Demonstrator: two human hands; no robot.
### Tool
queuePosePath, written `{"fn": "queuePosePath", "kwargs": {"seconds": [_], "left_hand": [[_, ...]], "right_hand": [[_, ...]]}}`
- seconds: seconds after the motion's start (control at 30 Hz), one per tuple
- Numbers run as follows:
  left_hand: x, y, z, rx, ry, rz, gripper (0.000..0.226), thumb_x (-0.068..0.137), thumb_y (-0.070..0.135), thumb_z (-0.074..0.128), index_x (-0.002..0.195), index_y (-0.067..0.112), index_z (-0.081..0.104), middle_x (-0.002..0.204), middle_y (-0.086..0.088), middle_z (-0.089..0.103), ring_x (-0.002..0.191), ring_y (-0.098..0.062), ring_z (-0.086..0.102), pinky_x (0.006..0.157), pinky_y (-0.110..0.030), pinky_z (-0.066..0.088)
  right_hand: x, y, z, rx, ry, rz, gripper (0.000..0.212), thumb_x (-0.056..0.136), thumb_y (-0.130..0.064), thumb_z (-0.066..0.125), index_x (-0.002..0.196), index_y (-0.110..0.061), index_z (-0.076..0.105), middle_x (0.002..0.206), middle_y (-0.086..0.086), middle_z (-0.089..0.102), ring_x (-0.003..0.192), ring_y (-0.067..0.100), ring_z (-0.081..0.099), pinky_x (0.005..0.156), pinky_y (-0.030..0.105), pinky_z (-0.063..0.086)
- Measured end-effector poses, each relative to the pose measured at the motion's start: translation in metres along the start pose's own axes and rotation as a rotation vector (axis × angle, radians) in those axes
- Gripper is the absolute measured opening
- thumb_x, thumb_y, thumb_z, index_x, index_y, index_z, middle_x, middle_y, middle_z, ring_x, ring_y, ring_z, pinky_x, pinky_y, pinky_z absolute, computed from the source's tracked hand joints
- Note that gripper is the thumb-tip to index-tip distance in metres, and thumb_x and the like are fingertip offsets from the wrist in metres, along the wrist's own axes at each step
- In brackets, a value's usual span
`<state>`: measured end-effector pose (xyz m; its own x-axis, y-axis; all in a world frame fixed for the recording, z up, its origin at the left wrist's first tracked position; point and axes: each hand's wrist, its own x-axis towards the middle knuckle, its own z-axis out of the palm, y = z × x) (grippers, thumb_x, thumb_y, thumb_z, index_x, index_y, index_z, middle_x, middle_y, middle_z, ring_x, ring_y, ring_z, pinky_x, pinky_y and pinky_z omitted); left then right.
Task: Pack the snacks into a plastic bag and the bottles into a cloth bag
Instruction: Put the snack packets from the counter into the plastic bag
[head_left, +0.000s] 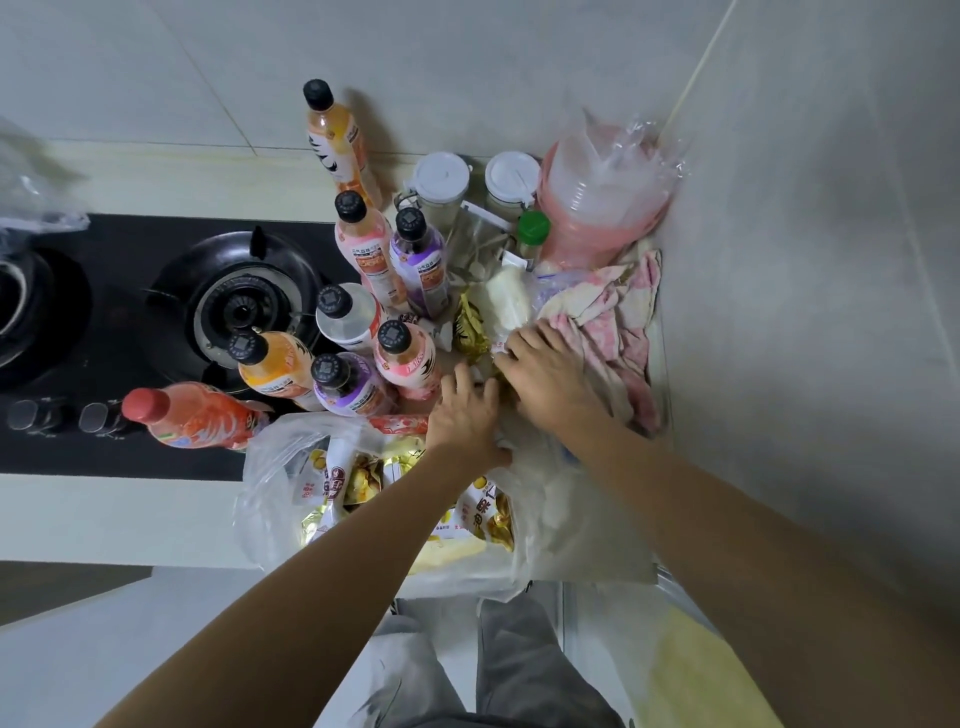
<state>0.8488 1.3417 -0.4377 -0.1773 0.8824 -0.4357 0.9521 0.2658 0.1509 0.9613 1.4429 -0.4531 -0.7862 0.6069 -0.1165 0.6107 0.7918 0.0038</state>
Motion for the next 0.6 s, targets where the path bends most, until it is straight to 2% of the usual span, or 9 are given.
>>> {"fn": "queuePosePath", "kwargs": {"seconds": [0.13,0.23,0.4,0.5,0.6], "left_hand": [[-0.002,-0.001,-0.004,-0.115,0.063,0.063,0.06,0.073,0.039,0.077,0.12,0.014,0.049,0.123,-0.008,0.027,0.111,-0.029,0.04,0.091,-0.043,0.053],[-0.004,-0.005,-0.008,-0.154,0.105,0.122,0.051,0.077,0.029,0.072,0.12,0.012,0.053,0.121,-0.007,0.029,0.113,-0.03,0.043,0.092,-0.043,0.053],[-0.015,-0.008,-0.017,-0.187,0.182,0.174,0.034,0.079,0.021,0.066,0.108,0.008,0.054,0.119,-0.007,0.03,0.112,-0.029,0.045,0.088,-0.04,0.055],[-0.023,-0.01,-0.03,-0.188,0.223,0.196,0.03,0.081,0.023,0.068,0.104,0.008,0.057,0.119,-0.008,0.032,0.111,-0.029,0.046,0.085,-0.039,0.053],[-0.033,-0.014,-0.044,-0.169,0.272,0.225,0.025,0.08,0.027,0.067,0.098,0.011,0.061,0.115,-0.006,0.032,0.105,-0.027,0.049,0.081,-0.039,0.052]], "right_hand": [[-0.007,0.0,0.001,-0.009,0.133,-0.009,0.03,0.065,-0.013,0.075,0.095,-0.011,0.073,0.094,0.006,0.068,0.098,0.031,0.065,0.105,0.046,0.047],[-0.013,0.0,0.0,-0.002,0.178,0.002,0.024,0.071,-0.011,0.074,0.094,-0.012,0.071,0.093,0.004,0.066,0.095,0.03,0.064,0.098,0.047,0.049],[-0.027,0.0,-0.01,0.059,0.237,0.024,0.022,0.083,-0.01,0.067,0.104,-0.018,0.066,0.098,0.001,0.063,0.1,0.03,0.061,0.11,0.056,0.038],[-0.036,-0.005,-0.026,0.13,0.286,0.015,0.025,0.077,-0.001,0.07,0.099,-0.013,0.065,0.1,0.007,0.063,0.1,0.034,0.064,0.101,0.059,0.045],[-0.047,-0.007,-0.036,0.116,0.287,0.061,0.011,0.082,-0.006,0.065,0.093,-0.01,0.065,0.1,0.009,0.063,0.111,0.037,0.061,0.112,0.057,0.04]]}}
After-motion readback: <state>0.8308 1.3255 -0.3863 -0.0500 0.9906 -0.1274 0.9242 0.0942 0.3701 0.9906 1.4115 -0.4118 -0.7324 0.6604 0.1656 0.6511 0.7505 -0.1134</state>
